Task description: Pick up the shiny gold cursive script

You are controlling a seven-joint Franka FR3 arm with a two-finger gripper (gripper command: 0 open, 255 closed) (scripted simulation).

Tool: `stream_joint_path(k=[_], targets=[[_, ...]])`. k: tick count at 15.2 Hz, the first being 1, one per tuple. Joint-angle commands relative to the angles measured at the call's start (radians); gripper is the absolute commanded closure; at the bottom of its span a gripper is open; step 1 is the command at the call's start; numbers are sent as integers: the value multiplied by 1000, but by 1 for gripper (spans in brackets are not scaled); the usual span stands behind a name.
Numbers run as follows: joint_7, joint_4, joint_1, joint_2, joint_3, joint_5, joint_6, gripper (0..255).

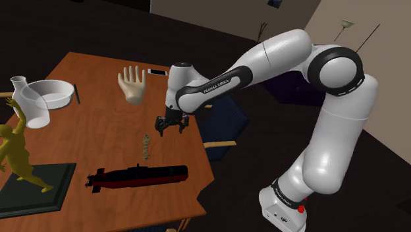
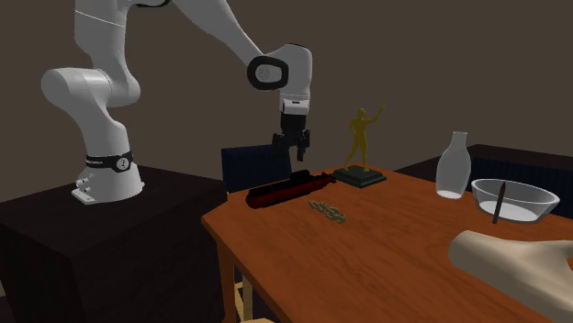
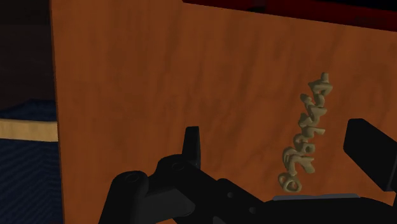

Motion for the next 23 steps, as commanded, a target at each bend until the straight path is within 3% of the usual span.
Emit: stream_joint_path(k=[1,12,21,22,23], targets=[[37,63,25,81,-11,-30,17,0],[143,522,155,513,-81,-110,-19,0],[146,558,166,596,-94,-120,28,0],[146,560,166,596,-94,-120,26,255],[146,560,166,596,-94,-120,26,255]])
